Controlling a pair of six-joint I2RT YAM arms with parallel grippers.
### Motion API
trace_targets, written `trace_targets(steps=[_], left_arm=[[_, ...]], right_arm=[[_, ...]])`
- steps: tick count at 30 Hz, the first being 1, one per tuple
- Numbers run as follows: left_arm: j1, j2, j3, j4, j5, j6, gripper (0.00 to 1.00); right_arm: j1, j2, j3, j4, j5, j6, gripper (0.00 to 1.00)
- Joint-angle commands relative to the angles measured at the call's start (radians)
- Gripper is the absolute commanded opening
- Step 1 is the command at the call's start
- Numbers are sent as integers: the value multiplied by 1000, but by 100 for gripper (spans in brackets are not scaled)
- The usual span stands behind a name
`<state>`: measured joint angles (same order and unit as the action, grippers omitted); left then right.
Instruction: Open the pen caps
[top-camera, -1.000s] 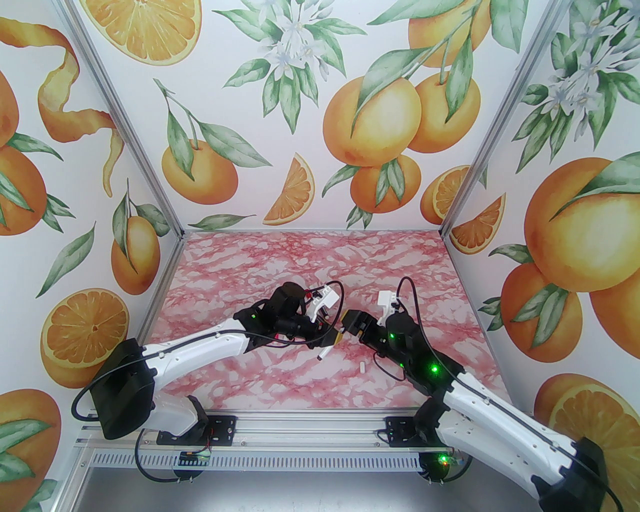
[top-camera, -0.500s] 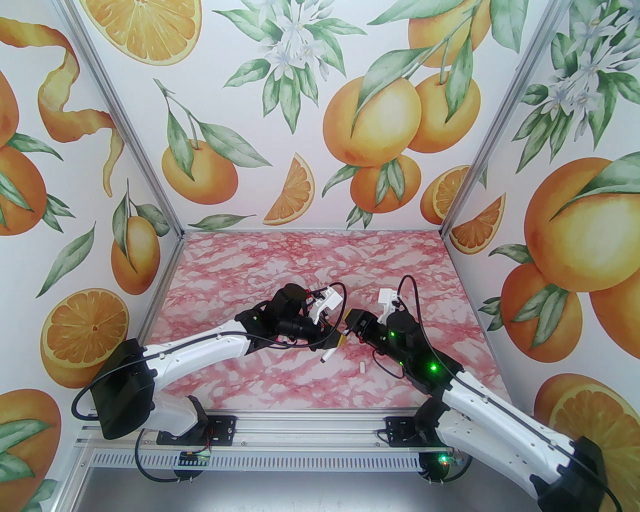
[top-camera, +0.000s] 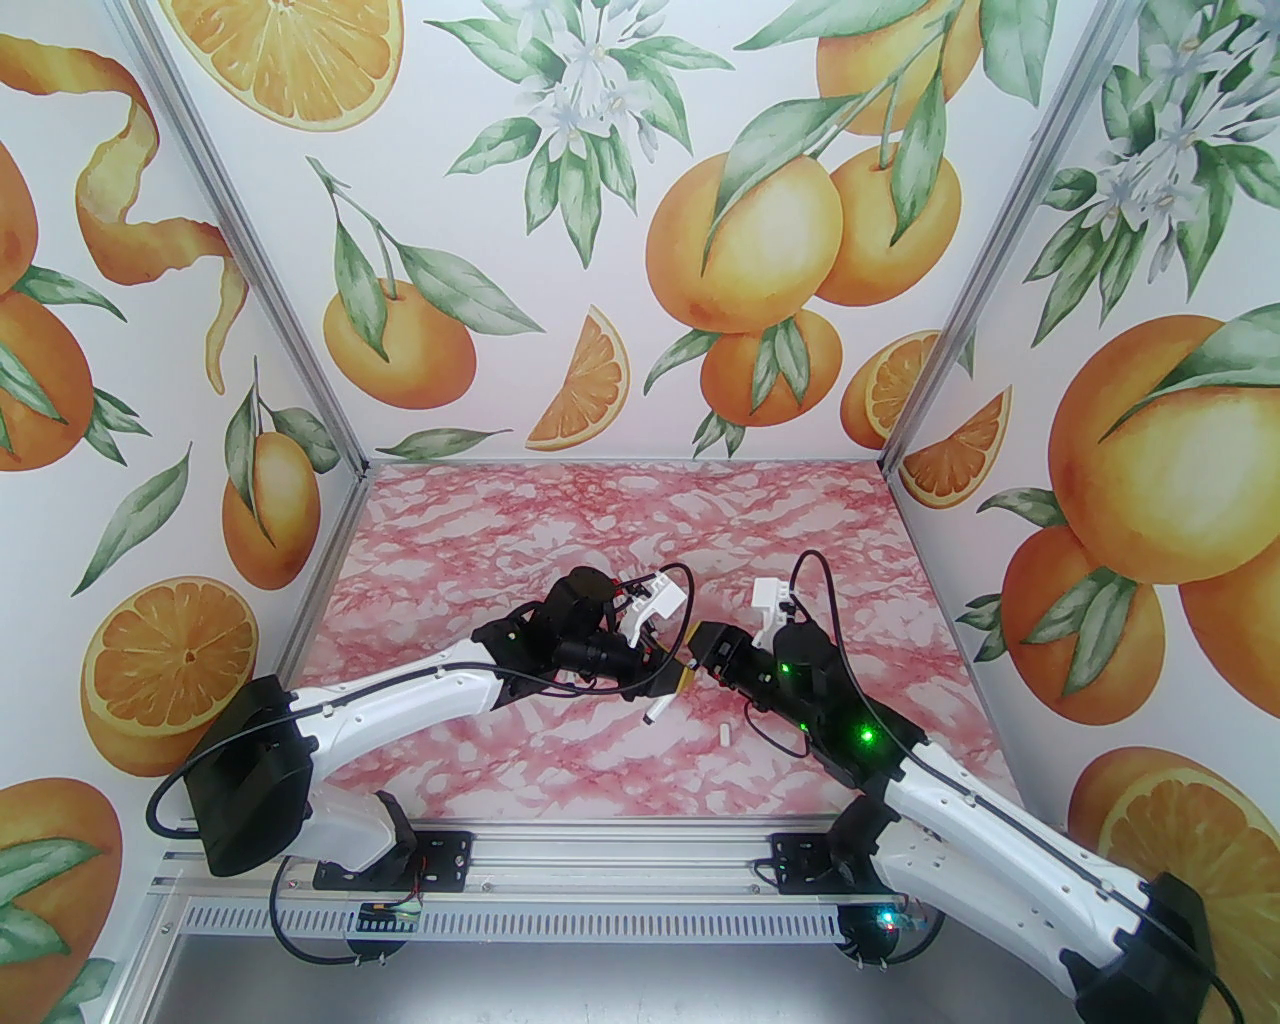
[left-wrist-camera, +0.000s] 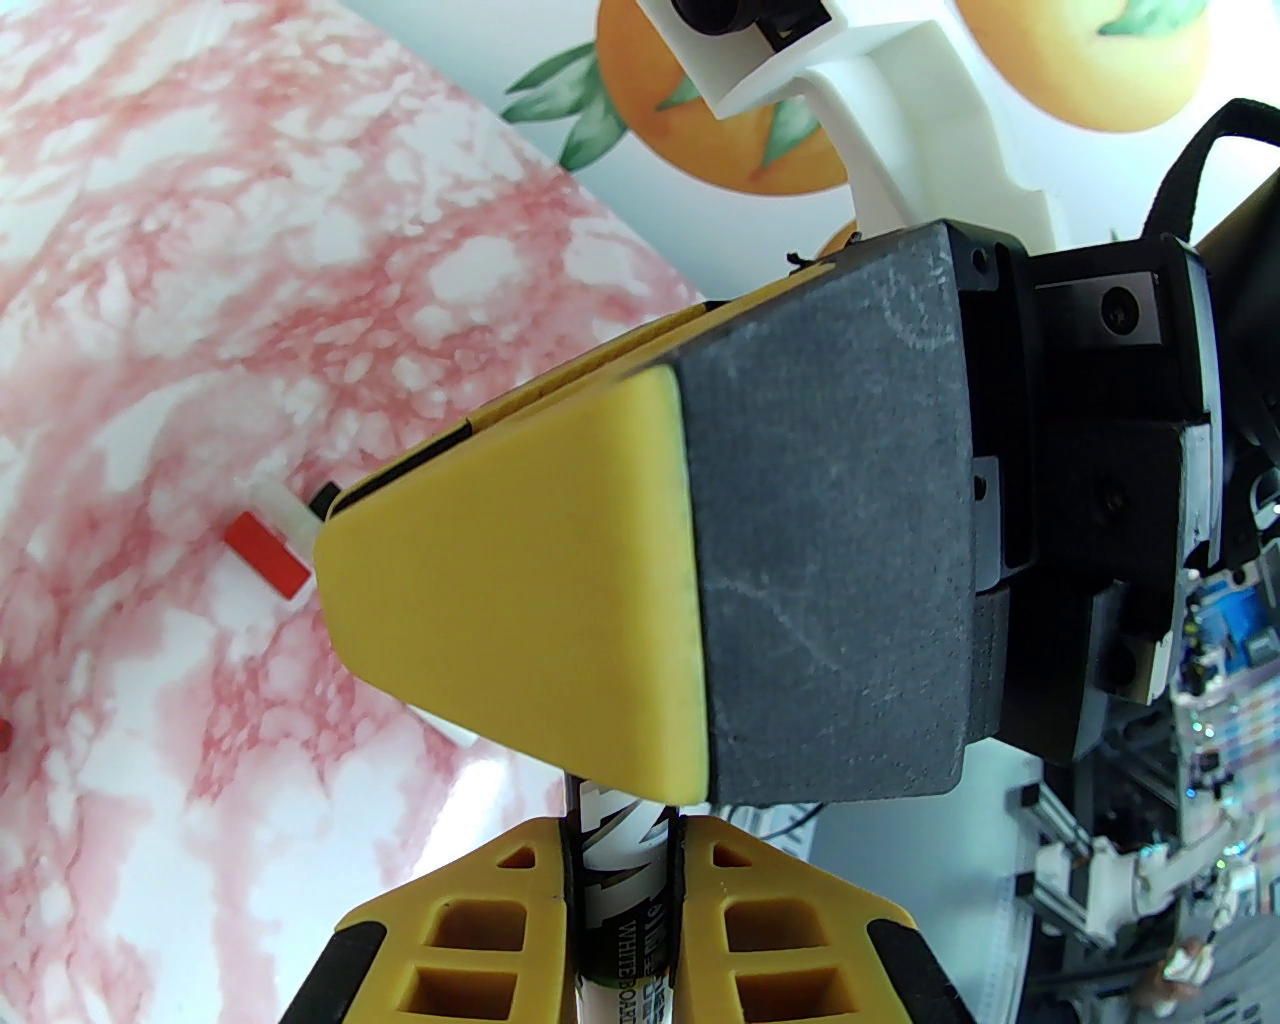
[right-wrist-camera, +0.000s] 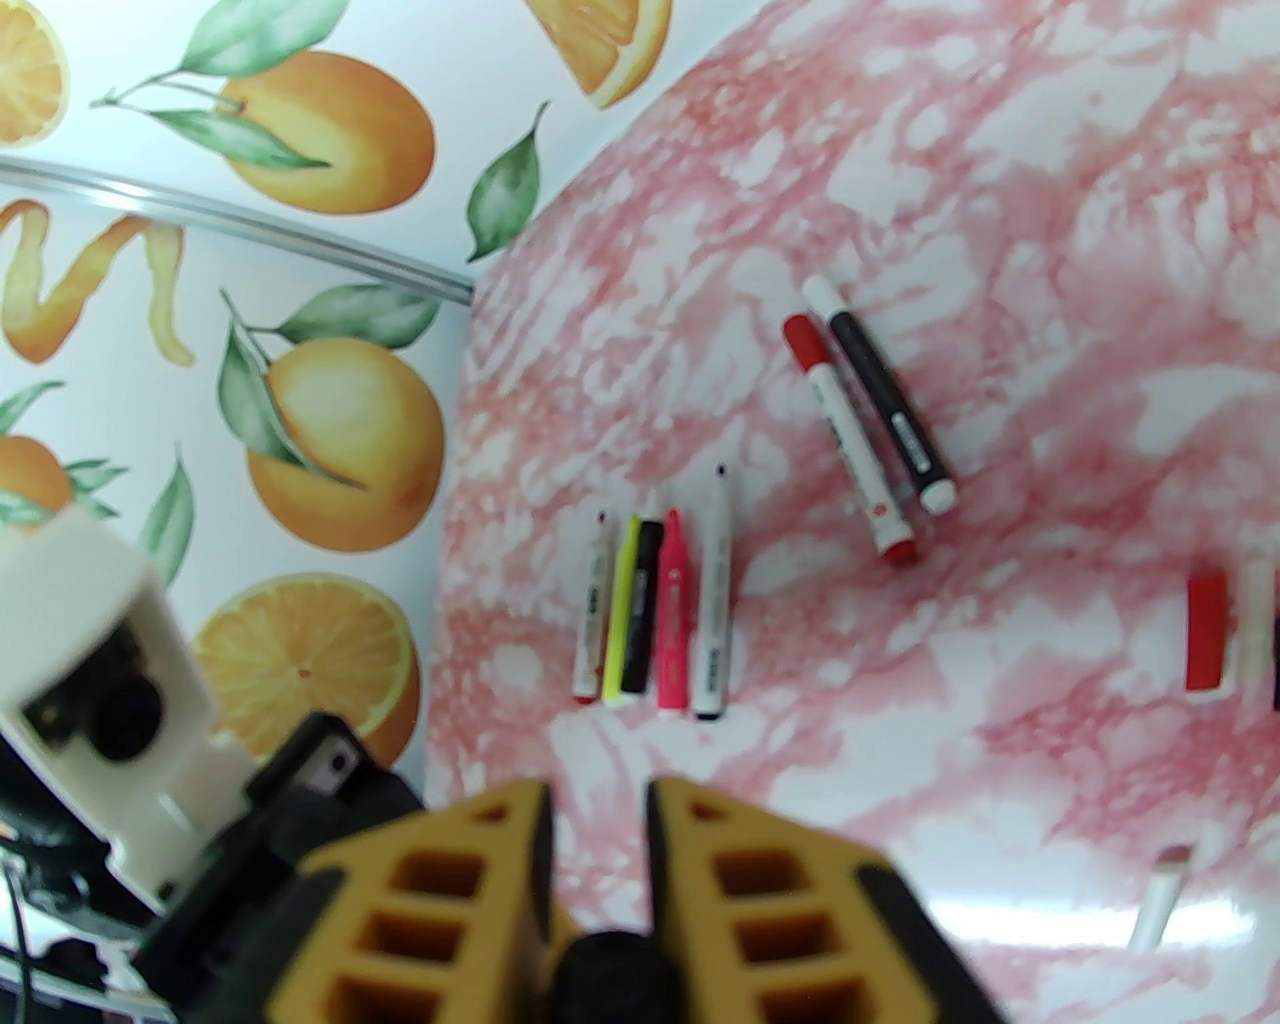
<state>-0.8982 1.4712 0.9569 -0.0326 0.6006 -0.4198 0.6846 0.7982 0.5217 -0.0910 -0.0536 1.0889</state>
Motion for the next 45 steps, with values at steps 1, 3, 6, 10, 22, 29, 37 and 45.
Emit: trace_targets(steps=[1, 3, 6, 10, 22, 29, 37, 45], left_arm=[[-7, 9, 12, 17, -2, 1, 17], [-8, 11, 14, 14, -2, 2, 17], [-7, 12, 23, -6, -5, 10, 17], [-8, -9, 23, -7, -20, 10, 33], [-7, 21, 15, 68, 30, -46, 40], [-8, 43, 23, 95, 33, -60, 39], [-8, 64, 35, 119, 34, -71, 34], [-8, 59, 62, 63, 39, -45, 24]], right_arm=[[-7, -20, 3, 21, -10, -7, 18], [-7, -20, 6, 15, -4, -11, 17], [-7, -27, 5, 5, 7, -15, 15], [-7, -33, 6, -6, 14, -26, 13], [-8, -61, 39, -14, -26, -25, 13], [-8, -71, 22, 37, -44, -12, 13], [-8, -103, 14, 24, -34, -26, 14], [-7, -74, 30, 17, -45, -53, 14]])
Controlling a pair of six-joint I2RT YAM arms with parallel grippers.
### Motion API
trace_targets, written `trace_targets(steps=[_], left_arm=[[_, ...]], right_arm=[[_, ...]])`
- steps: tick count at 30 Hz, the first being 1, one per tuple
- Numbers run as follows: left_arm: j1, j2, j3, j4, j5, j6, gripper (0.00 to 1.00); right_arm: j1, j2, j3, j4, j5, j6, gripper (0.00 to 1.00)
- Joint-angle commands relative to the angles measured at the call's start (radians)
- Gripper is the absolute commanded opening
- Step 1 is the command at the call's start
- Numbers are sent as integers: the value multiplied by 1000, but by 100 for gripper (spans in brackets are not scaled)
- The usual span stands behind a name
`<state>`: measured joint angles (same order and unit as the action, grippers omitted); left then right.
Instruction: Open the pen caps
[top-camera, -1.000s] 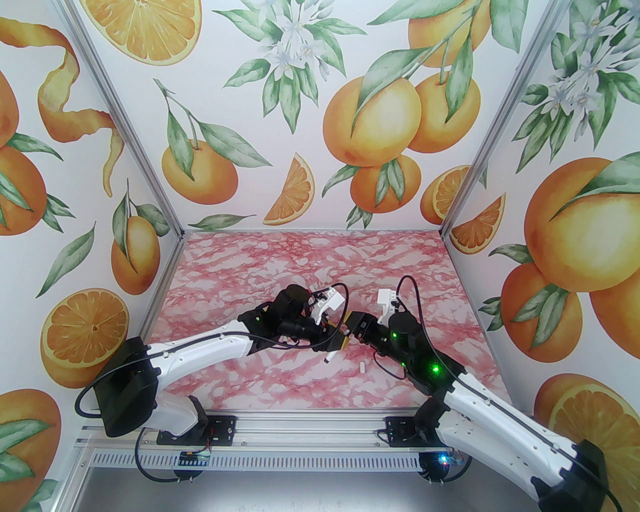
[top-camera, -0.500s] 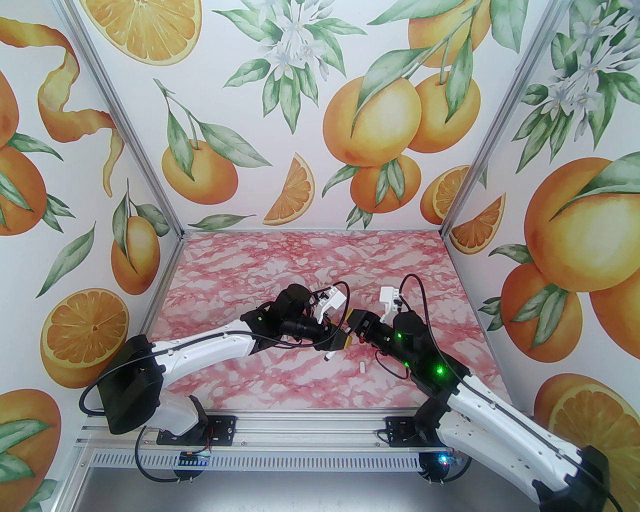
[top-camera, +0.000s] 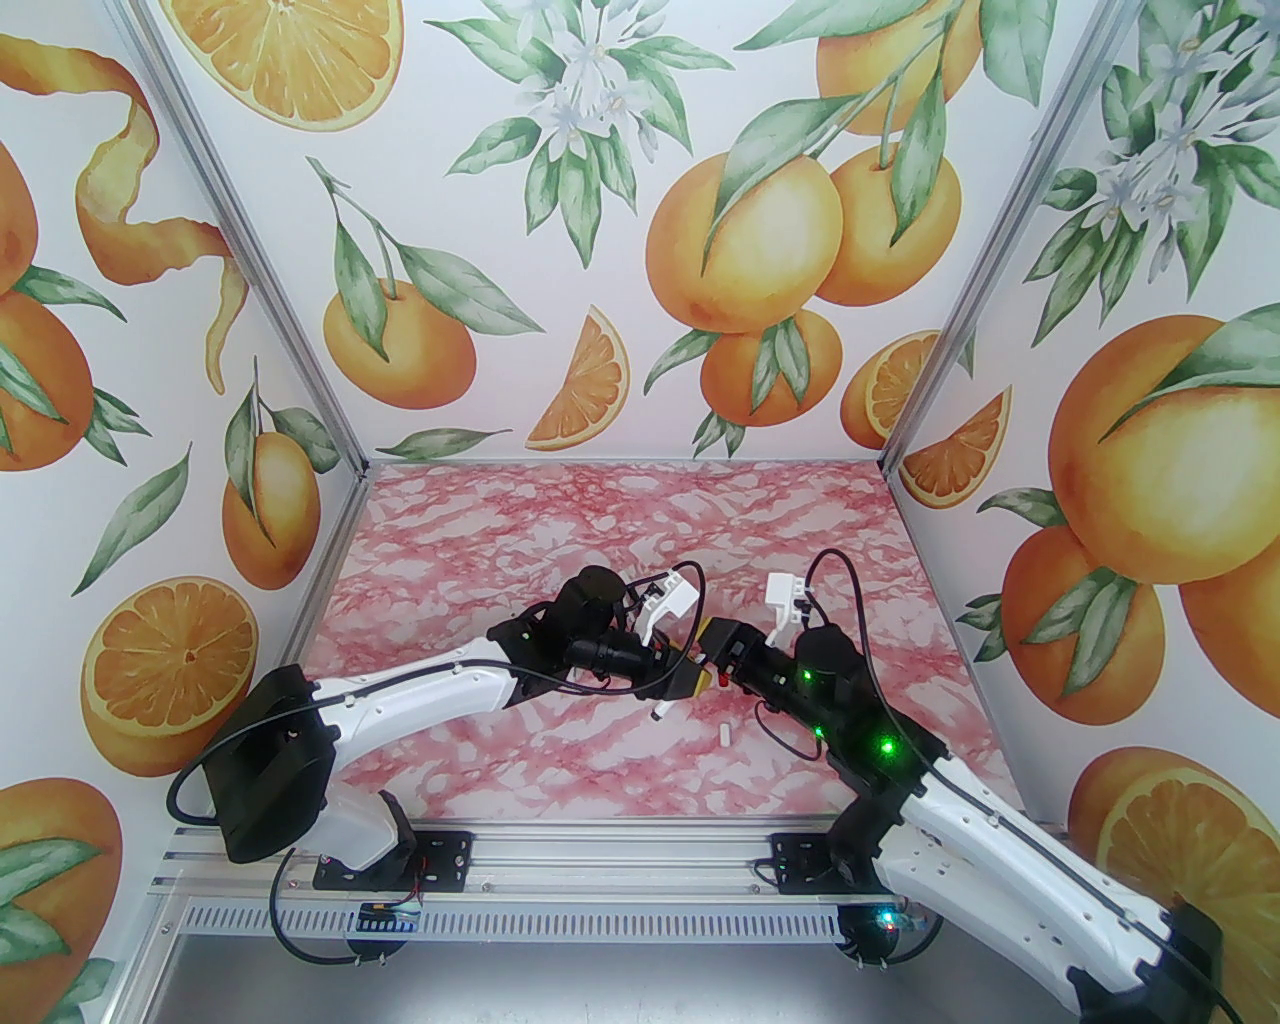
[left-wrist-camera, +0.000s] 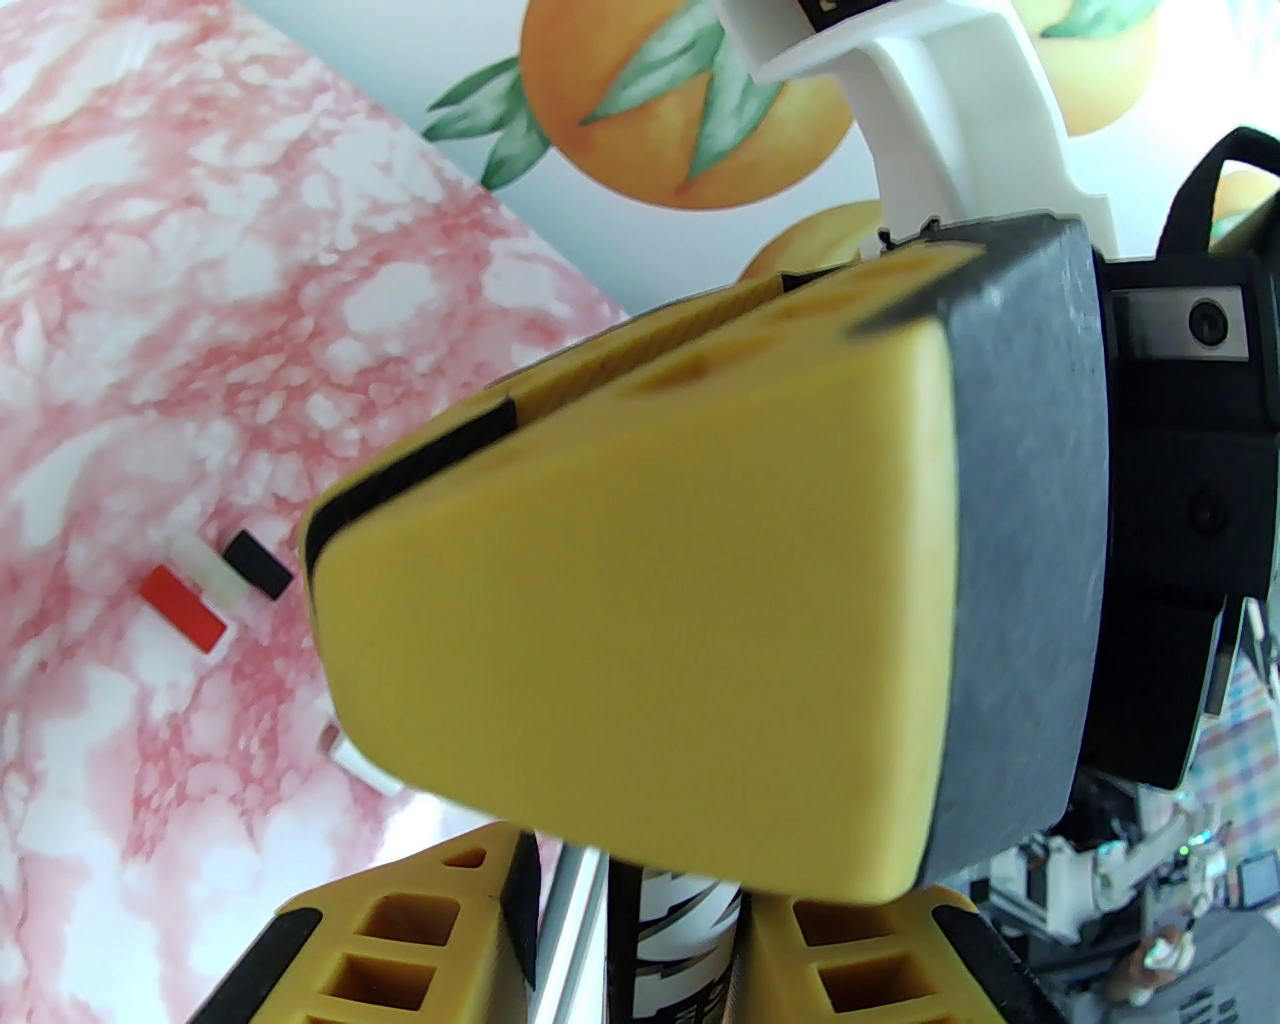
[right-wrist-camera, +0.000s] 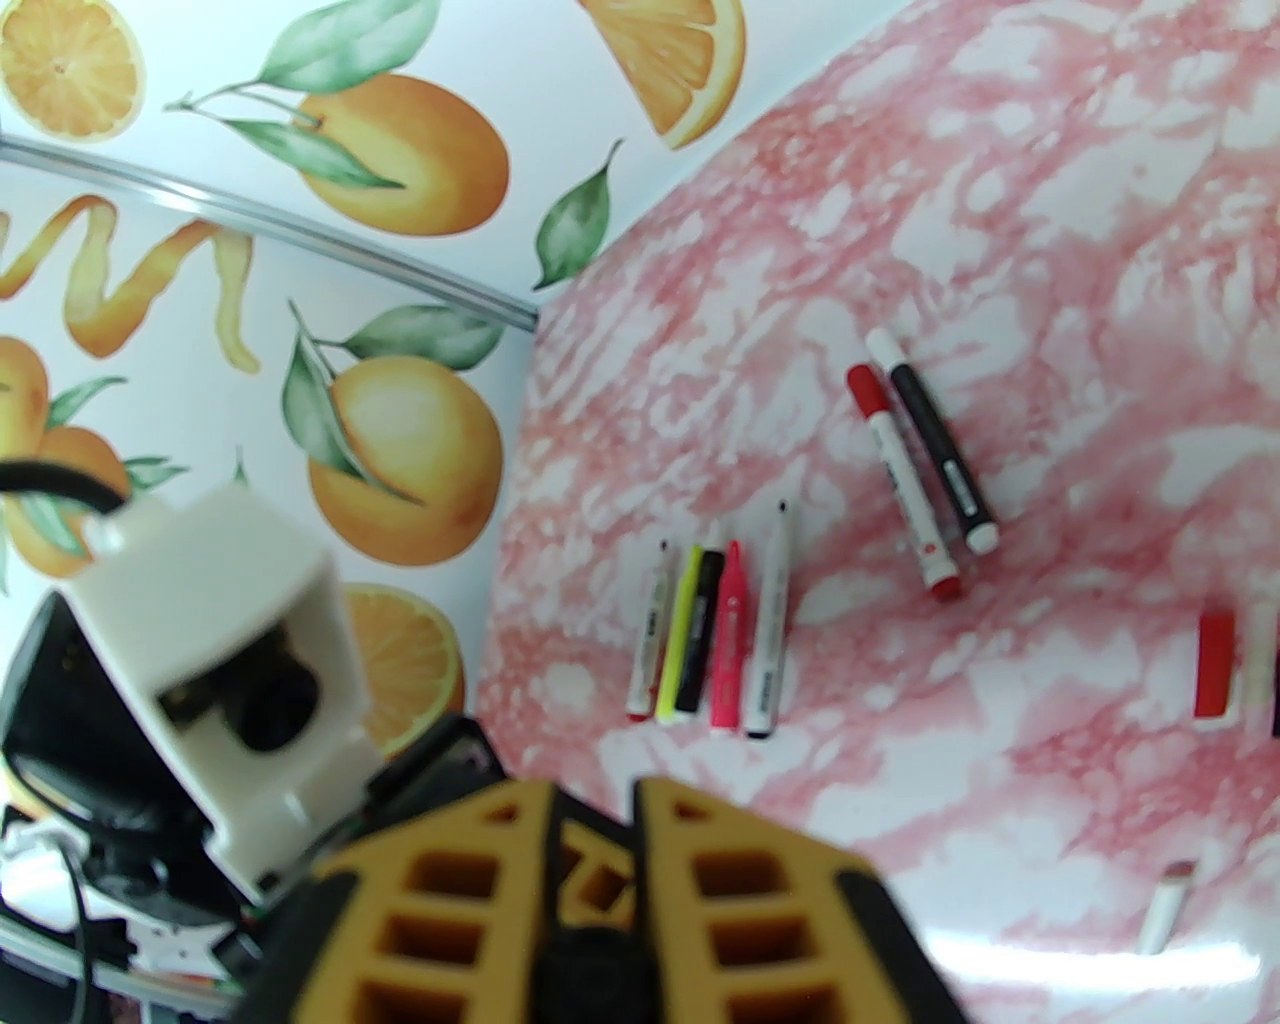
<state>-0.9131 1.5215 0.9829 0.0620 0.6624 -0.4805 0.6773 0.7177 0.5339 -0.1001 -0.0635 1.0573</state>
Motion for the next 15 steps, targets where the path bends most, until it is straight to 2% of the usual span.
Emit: trace_targets(steps=[1, 10, 15], left_arm=[[7, 4, 38, -37, -24, 20, 24], [4, -24, 53, -153, -62, 105, 12], [3, -35, 39, -172, -92, 127, 9]], right_arm=[[0, 11, 17, 25, -34, -23, 14], [0, 19, 16, 12, 17, -38, 15], [1, 27, 23, 8, 31, -38, 17]])
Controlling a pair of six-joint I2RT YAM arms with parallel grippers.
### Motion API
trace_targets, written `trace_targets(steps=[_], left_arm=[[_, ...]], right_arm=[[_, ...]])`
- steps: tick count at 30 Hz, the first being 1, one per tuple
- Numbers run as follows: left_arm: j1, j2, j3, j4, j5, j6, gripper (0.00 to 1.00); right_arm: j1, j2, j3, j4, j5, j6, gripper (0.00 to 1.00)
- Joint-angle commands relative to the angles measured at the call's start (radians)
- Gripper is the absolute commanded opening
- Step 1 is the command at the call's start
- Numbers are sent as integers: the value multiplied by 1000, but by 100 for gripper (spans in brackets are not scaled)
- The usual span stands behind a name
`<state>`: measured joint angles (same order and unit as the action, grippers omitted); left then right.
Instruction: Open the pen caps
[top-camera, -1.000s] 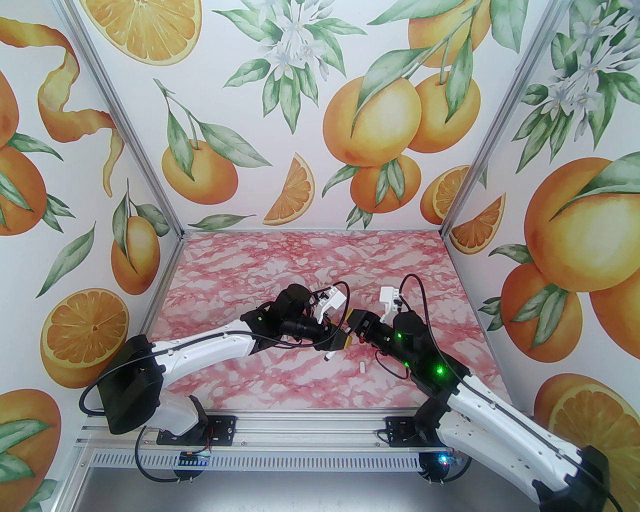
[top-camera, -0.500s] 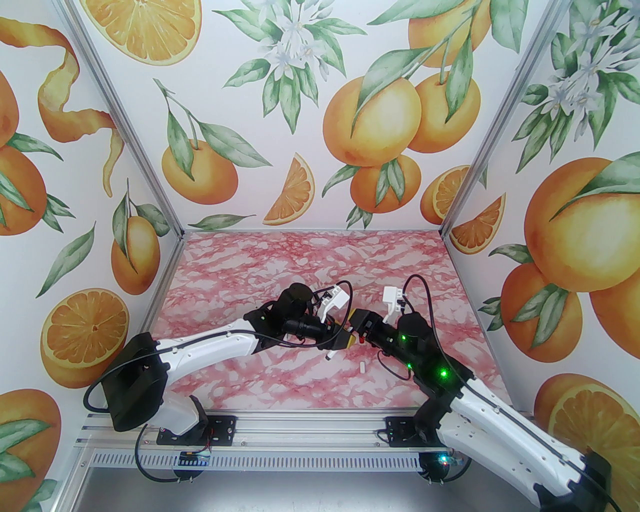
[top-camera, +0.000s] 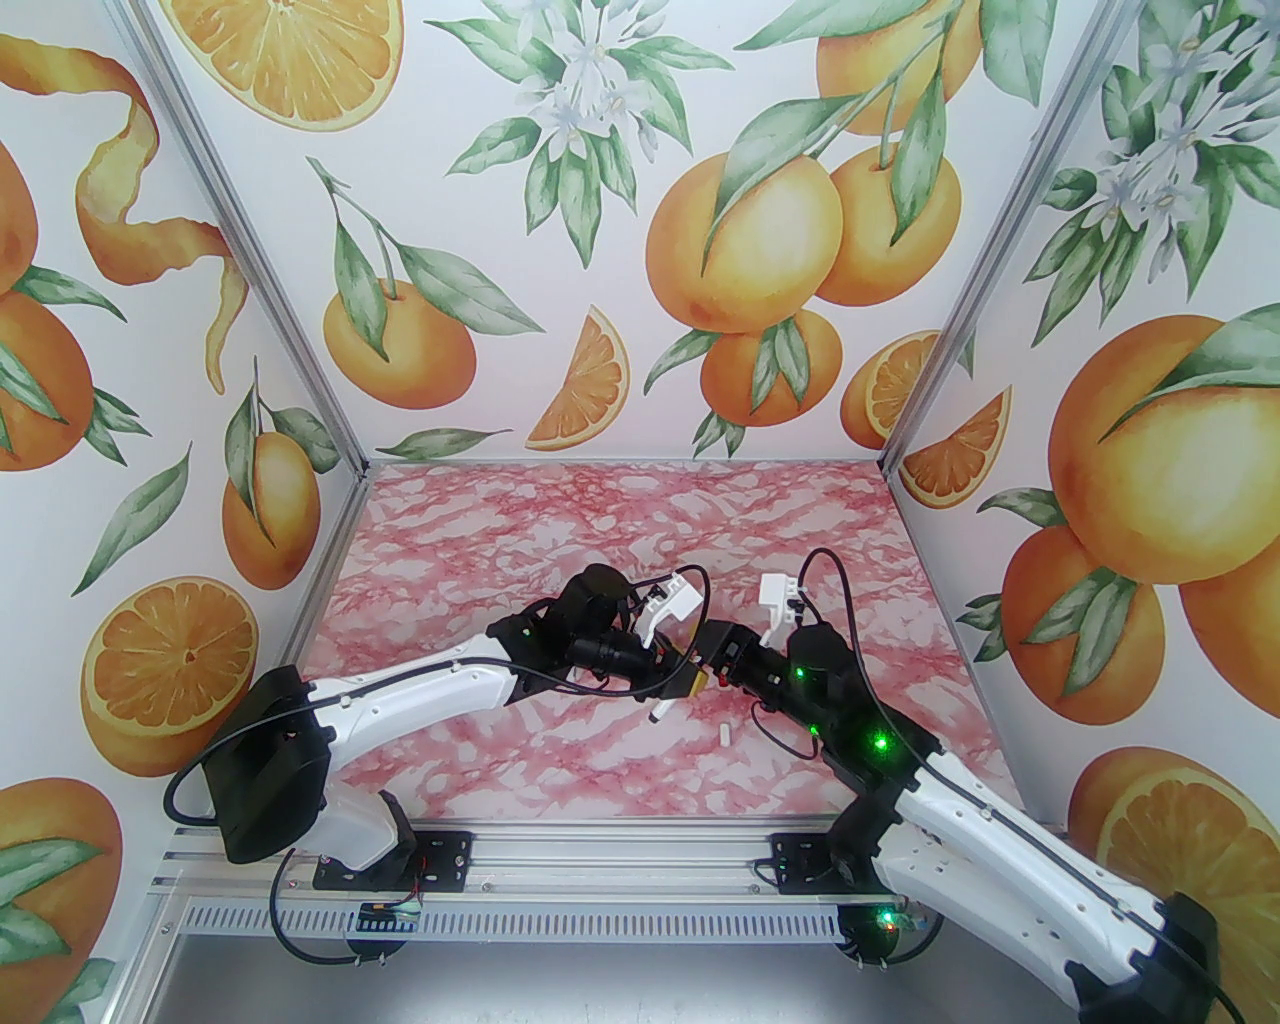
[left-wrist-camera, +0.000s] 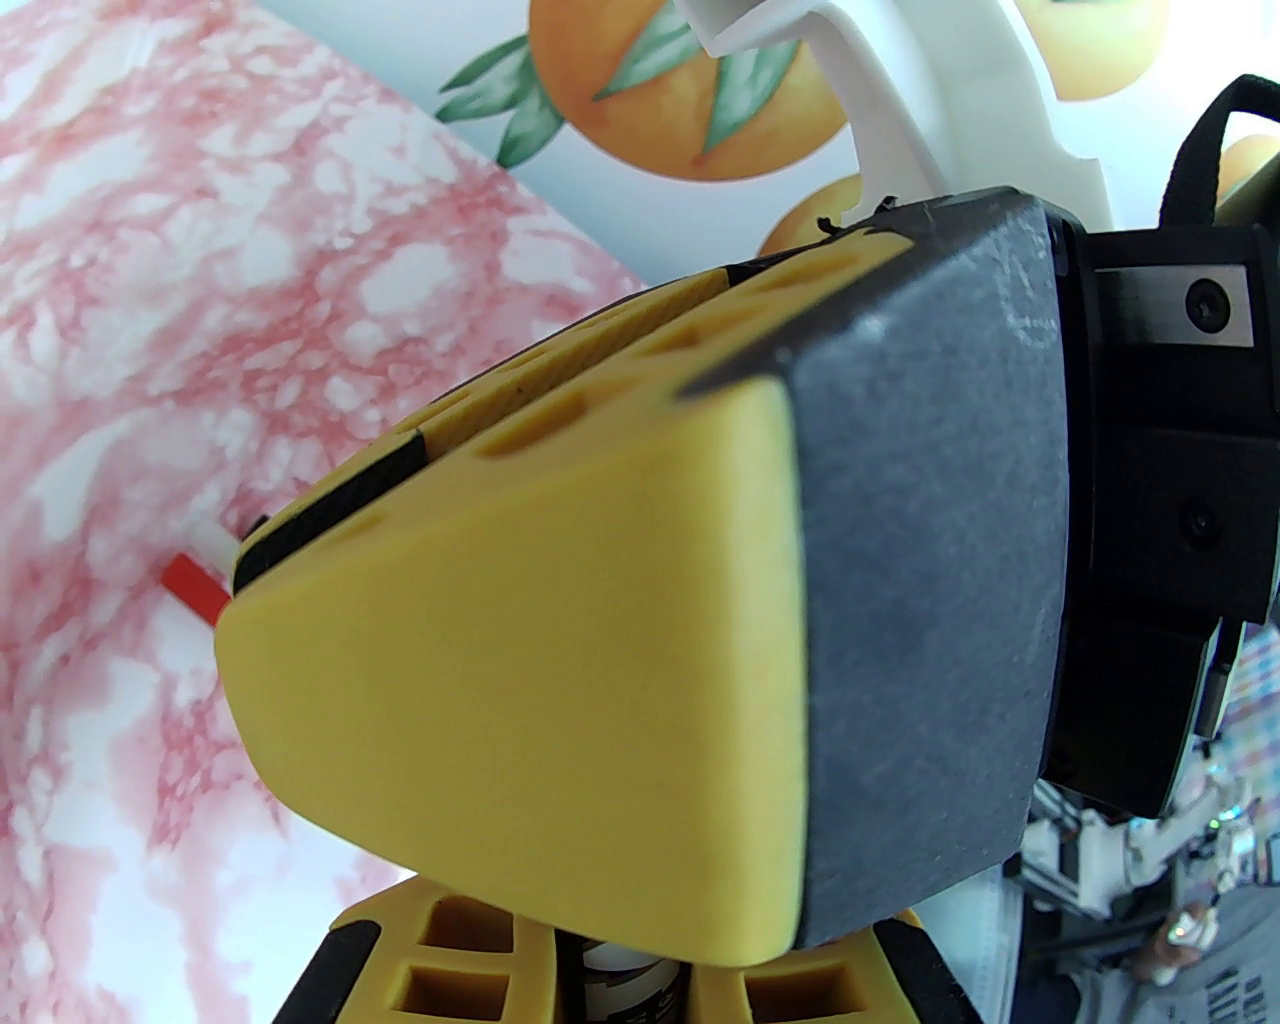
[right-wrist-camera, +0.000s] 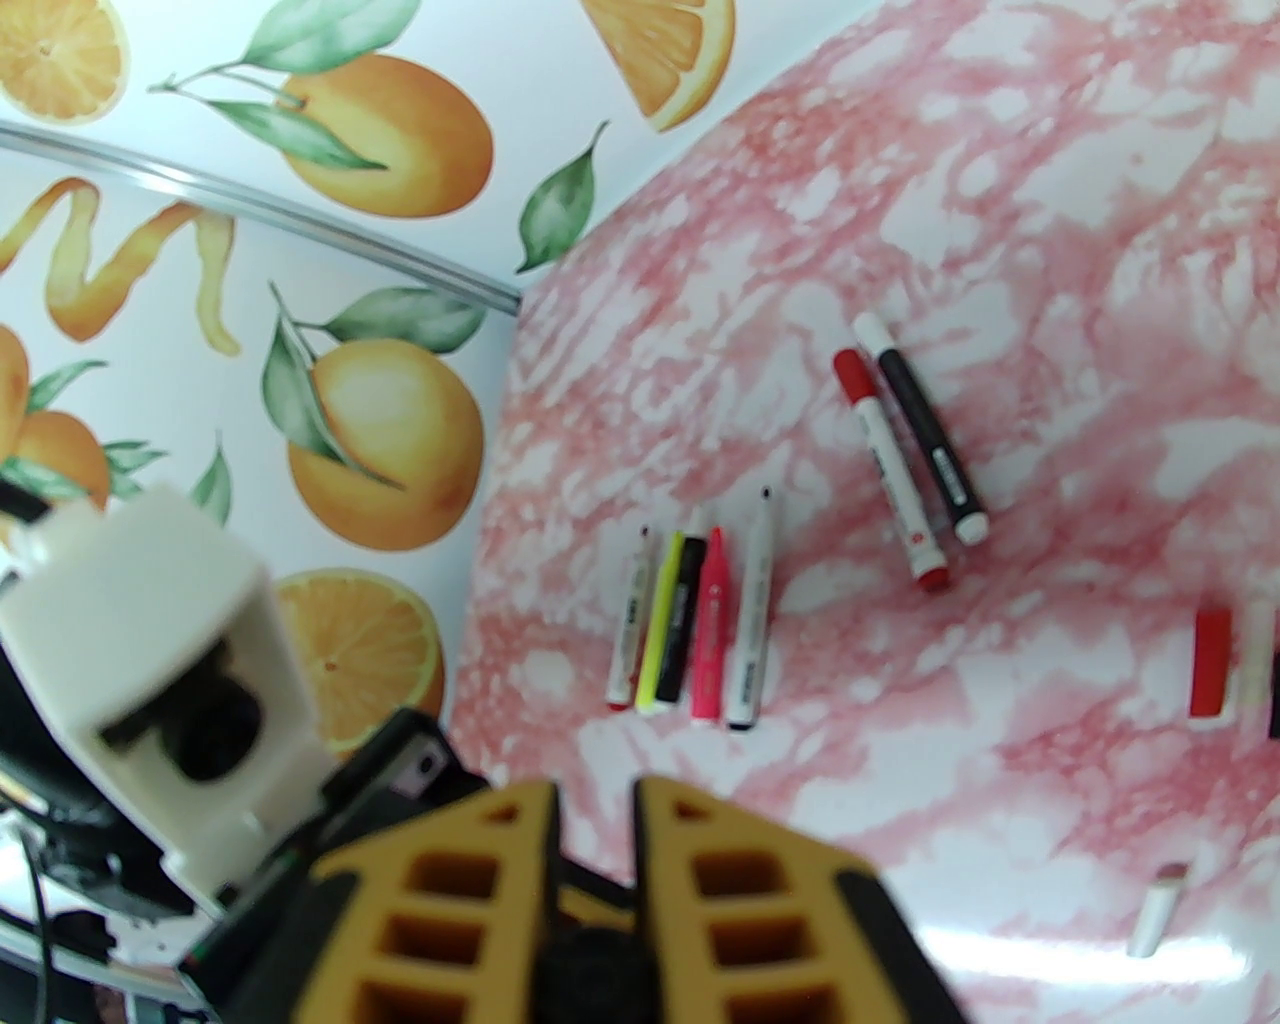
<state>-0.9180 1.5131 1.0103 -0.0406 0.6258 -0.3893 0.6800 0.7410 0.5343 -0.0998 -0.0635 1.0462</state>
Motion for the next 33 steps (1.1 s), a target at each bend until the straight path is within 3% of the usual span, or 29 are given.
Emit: trace_targets(steps=[1, 11, 33], left_arm=[[8, -29, 8, -68, -56, 36, 9], [0, -30, 1, -61, -60, 40, 6], [-2, -48, 6, -61, -59, 44, 5]], right_arm=[[-2, 6, 24, 8, 31, -26, 17], [-2, 18, 36, 17, 24, -23, 28], [-2, 72, 33, 60, -24, -9, 24]])
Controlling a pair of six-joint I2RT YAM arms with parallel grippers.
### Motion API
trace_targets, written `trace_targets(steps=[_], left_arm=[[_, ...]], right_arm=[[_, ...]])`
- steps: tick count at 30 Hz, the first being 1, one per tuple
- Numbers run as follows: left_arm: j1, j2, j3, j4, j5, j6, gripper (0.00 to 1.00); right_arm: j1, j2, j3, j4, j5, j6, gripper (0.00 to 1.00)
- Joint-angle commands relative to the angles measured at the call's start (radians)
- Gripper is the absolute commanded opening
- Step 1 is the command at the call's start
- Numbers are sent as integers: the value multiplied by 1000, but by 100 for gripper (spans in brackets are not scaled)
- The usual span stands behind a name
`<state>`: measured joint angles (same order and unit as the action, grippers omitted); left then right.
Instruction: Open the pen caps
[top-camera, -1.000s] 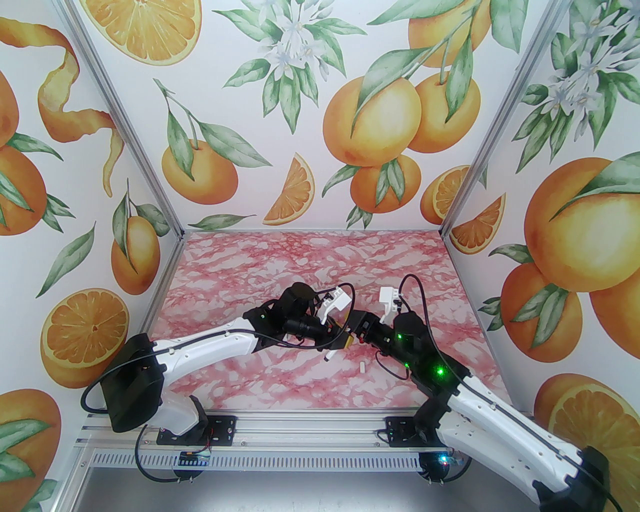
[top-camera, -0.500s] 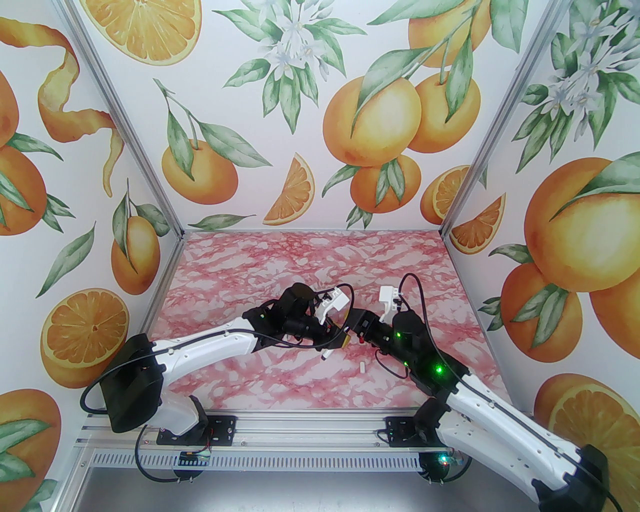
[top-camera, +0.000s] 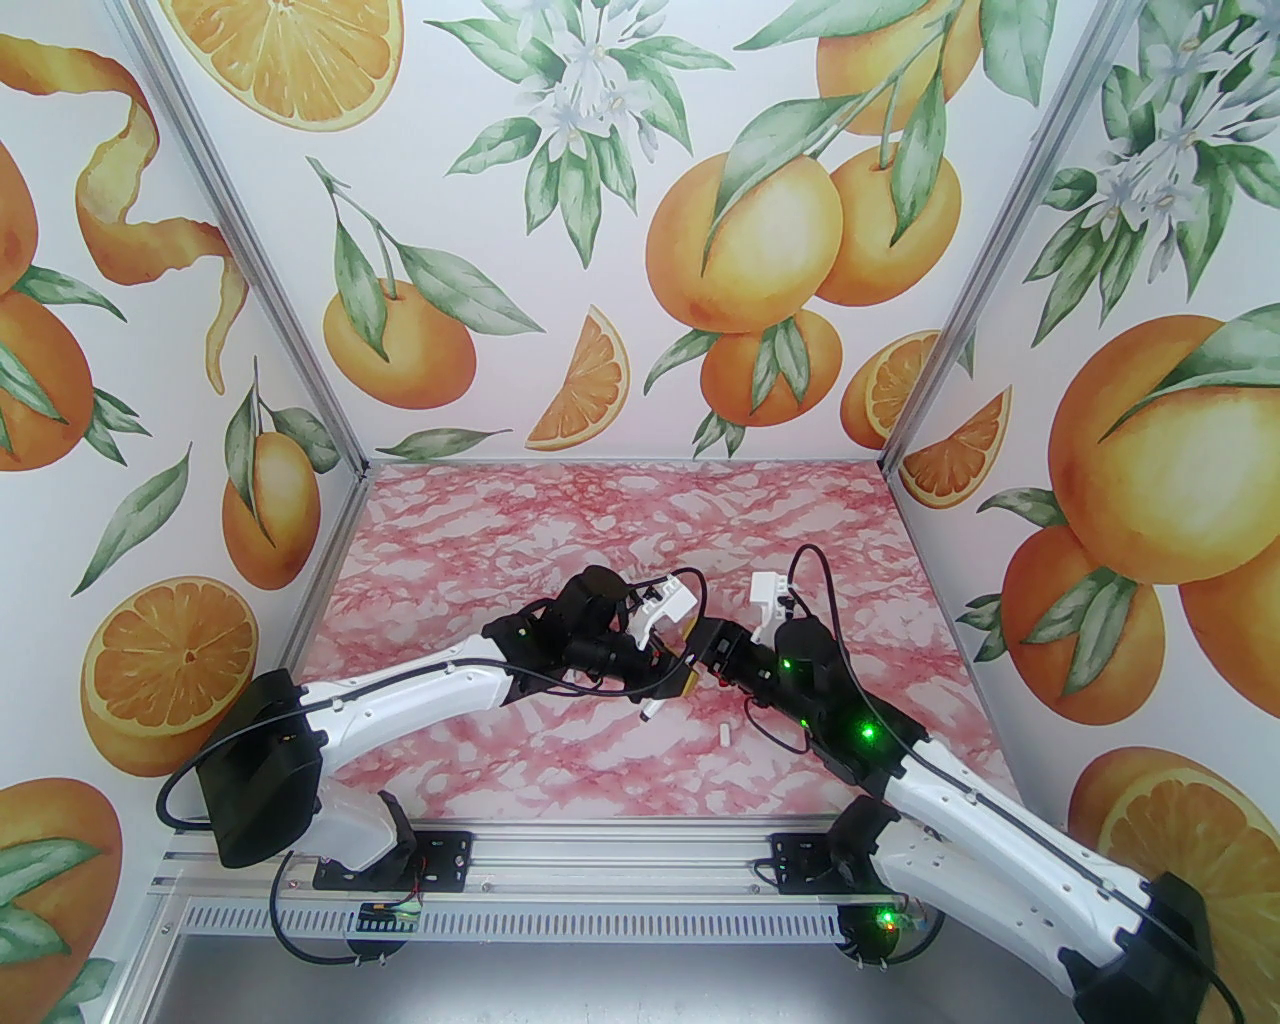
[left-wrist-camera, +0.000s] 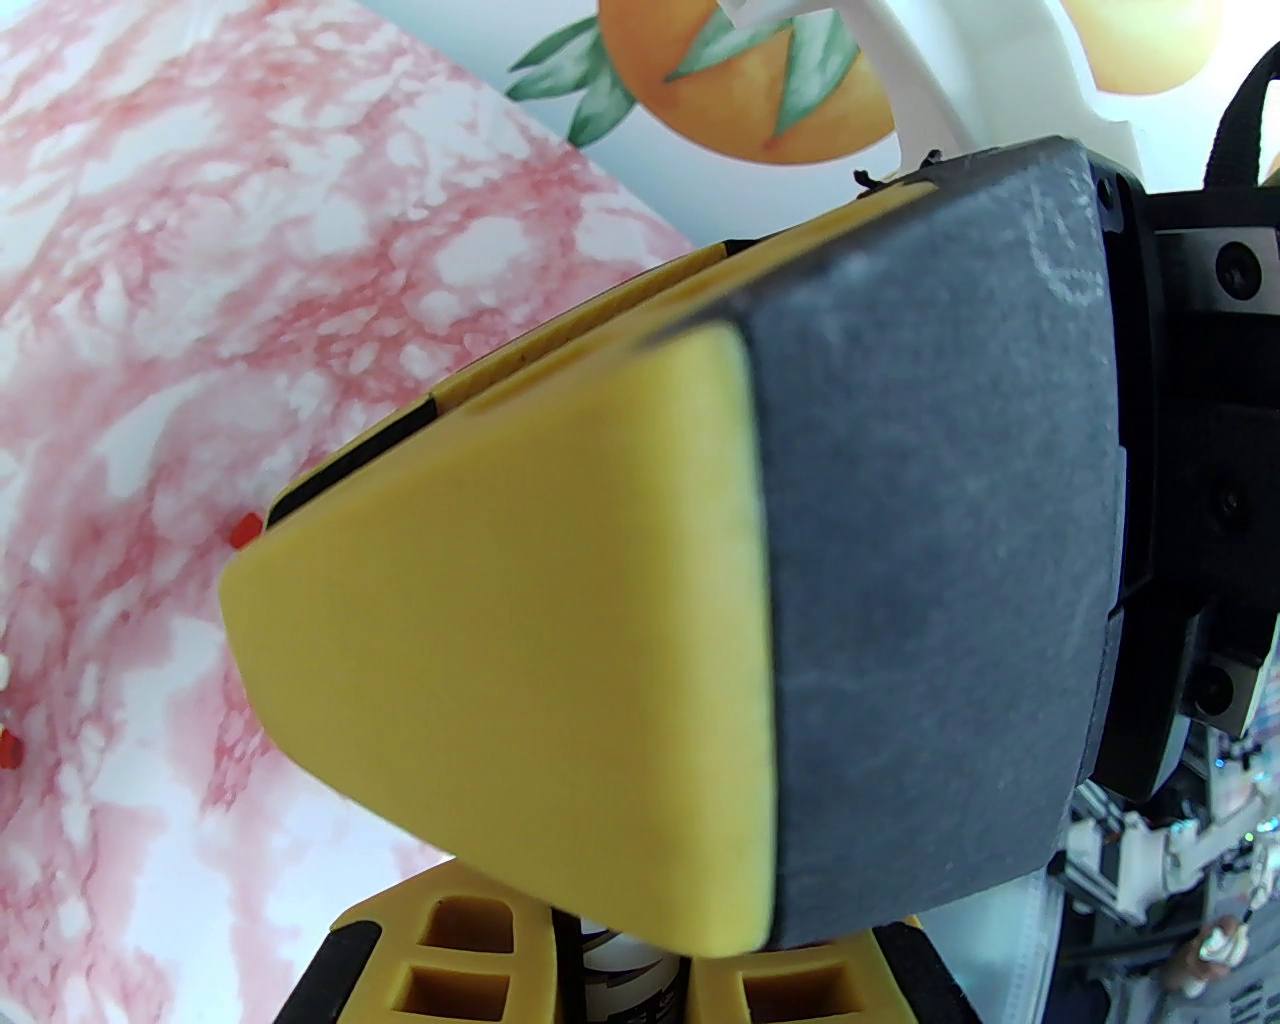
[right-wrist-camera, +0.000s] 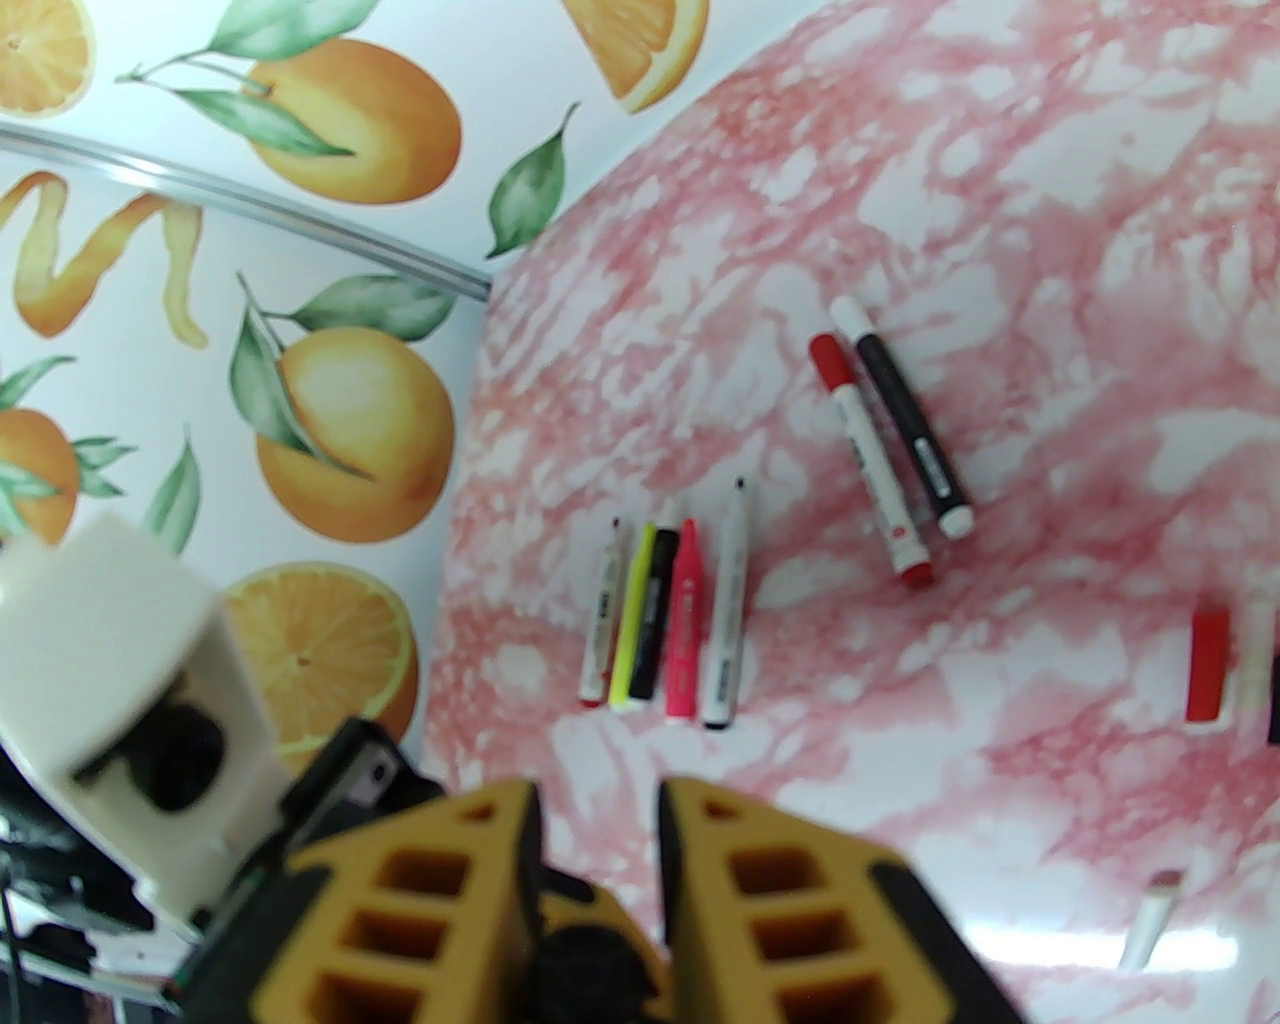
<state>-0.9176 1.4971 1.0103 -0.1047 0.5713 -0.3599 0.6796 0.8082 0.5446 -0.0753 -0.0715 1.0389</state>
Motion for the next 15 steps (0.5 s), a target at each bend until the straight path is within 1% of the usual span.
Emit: trace_targets(steps=[1, 3, 12, 15], left_arm=[[-1, -32, 5, 3, -4, 15, 5], [-1, -32, 4, 3, -4, 15, 5], [-2, -32, 6, -5, -15, 17, 5], [-15, -32, 23, -71, -85, 53, 3]], right_arm=[[-1, 5, 24, 35, -16, -2, 23], [-2, 3, 25, 34, -16, -2, 20], [-2, 1, 29, 34, -16, 0, 13], [-3, -7, 46, -9, 28, 1, 12]])
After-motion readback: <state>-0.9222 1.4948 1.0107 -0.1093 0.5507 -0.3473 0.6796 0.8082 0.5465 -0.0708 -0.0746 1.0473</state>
